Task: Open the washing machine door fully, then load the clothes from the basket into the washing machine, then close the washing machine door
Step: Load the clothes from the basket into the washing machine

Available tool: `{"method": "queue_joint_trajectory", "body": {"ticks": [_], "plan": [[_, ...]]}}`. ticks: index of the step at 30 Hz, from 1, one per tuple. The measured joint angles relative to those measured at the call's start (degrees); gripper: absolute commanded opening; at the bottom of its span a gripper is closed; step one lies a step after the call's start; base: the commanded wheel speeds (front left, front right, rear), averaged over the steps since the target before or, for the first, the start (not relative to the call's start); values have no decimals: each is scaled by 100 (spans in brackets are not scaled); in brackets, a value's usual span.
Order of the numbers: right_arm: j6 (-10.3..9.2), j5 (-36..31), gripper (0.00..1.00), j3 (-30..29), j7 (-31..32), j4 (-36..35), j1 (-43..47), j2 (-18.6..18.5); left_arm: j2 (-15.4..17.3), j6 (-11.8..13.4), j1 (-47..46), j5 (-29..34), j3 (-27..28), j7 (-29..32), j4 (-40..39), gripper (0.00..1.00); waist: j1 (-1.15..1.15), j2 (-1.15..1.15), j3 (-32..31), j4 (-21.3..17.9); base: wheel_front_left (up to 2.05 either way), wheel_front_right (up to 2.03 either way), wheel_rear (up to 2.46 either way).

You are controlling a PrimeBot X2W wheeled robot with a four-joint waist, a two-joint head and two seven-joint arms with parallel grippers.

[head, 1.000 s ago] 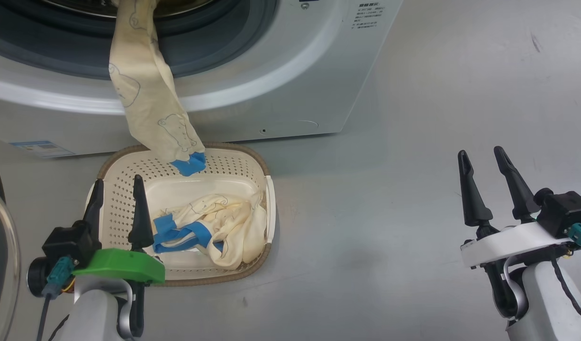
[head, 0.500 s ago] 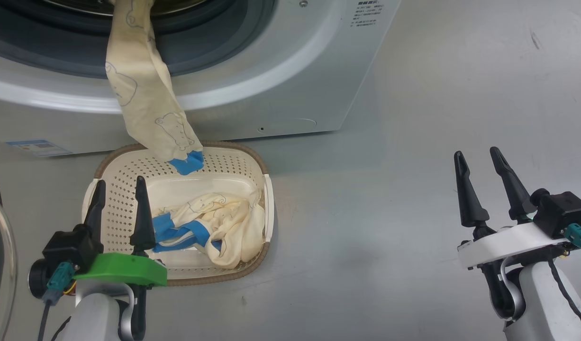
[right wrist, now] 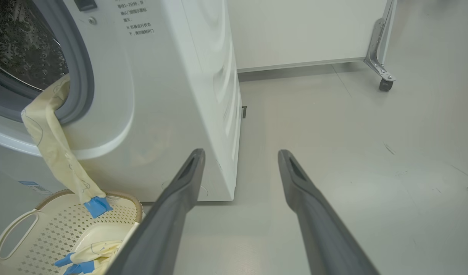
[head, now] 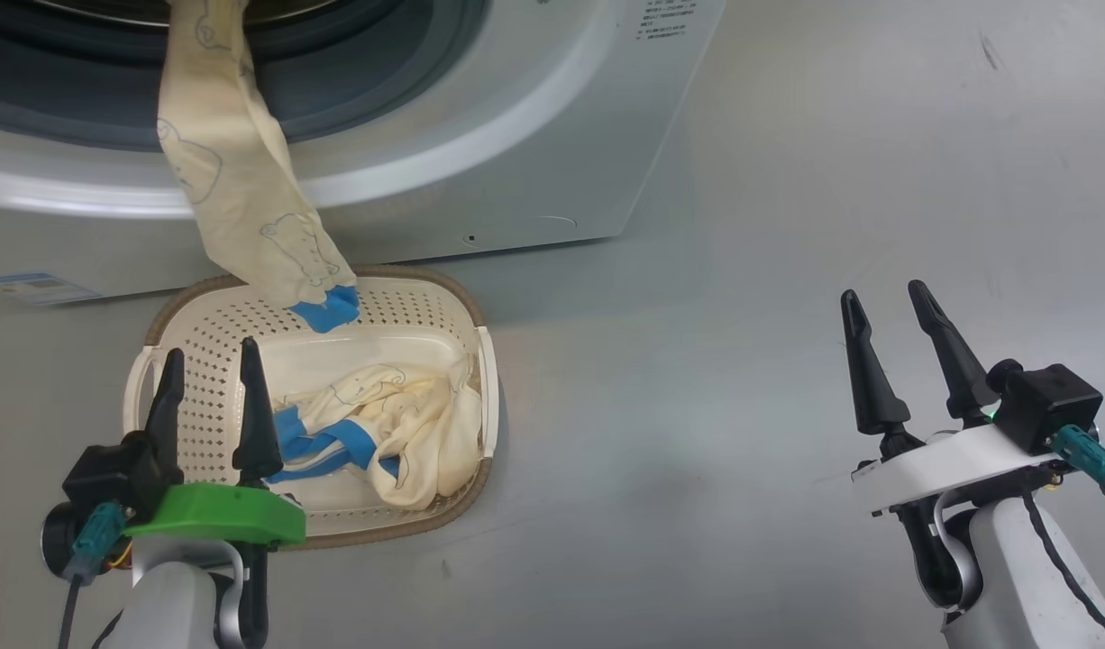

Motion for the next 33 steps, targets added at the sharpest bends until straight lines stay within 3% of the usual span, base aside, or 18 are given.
{"method": "queue_joint_trajectory", "body": {"ticks": [24, 33], "plan": [[0, 4, 100, 37, 0, -63, -163, 109, 421, -18, -1059, -241, 438, 12, 1061, 100, 0, 0, 488, -745, 0, 0, 0], [0, 4, 100, -20, 0, -174, -275, 99, 598, -268, -1651, -499, 611, 58, 1573, 100, 0, 0, 808, -878, 0, 0, 0]]}}
